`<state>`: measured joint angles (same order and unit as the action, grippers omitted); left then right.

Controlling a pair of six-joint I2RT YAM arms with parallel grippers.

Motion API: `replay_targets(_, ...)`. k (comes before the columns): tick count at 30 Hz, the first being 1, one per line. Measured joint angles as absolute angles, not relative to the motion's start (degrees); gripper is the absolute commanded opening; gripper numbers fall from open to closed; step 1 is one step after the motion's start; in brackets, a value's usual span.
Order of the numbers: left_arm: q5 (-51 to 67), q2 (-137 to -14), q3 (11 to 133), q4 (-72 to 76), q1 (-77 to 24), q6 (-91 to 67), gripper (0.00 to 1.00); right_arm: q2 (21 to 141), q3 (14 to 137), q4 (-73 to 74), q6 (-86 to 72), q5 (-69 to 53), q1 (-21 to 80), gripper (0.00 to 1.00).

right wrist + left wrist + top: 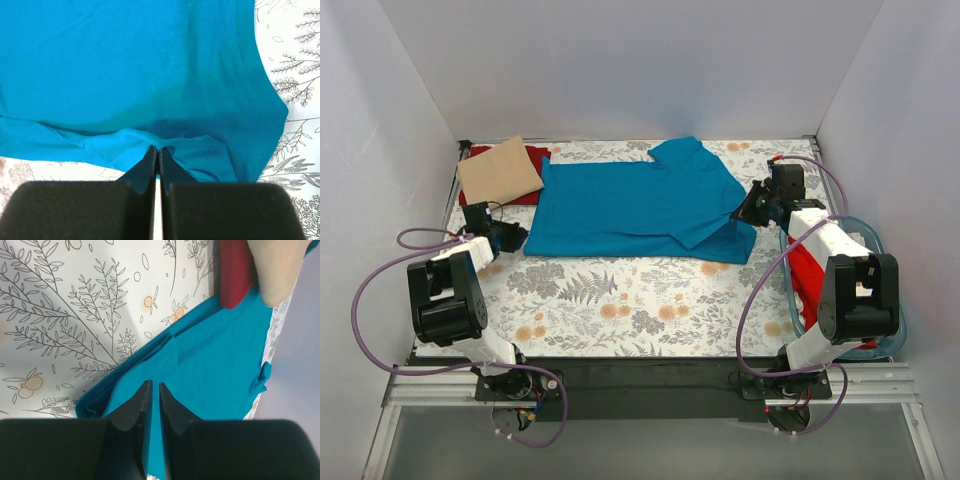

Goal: Fold and stack the t-shirts
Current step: Fold the tshirt

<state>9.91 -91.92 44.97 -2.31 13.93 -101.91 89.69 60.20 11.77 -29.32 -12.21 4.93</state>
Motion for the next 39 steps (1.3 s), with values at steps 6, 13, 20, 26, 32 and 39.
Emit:
replay_targets(6, 10.98, -92.64, 45.52, -1.74, 13.93, -101.45, 0.22, 90.8, 60.2, 11.7, -29.32, -12.6, 4.89, 0.01)
replay_targets(13, 7.14, -96.31, 55.29, -6.37, 11.53, -94.74, 0.32, 91.68, 60.18, 10.74, -29.36, -13.8, 4.89, 0.01)
replay_targets(20, -1.1, -102.5, 65.06, -16.05, 5.43, -87.48, 0.3, 92.95, 60.07, 8.91, -29.63, -15.18, 4.89, 0.01)
replay_targets(26, -5.21, -106.06, 68.23, -21.71, 4.1, -86.35, 0.26, 93.51, 60.07, 8.49, -29.74, -15.68, 4.89, 0.01)
replay_targets(32, -7.49, -108.73, 69.97, -23.29, 2.94, -86.94, 0.24, 94.59, 60.07, 7.84, -29.76, -16.45, 4.86, 0.01)
replay_targets(39, -8.73, -108.81, 70.02, -23.99, 2.76, -88.07, 0.15, 95.15, 60.07, 7.27, -29.78, -16.91, 4.86, 0.01)
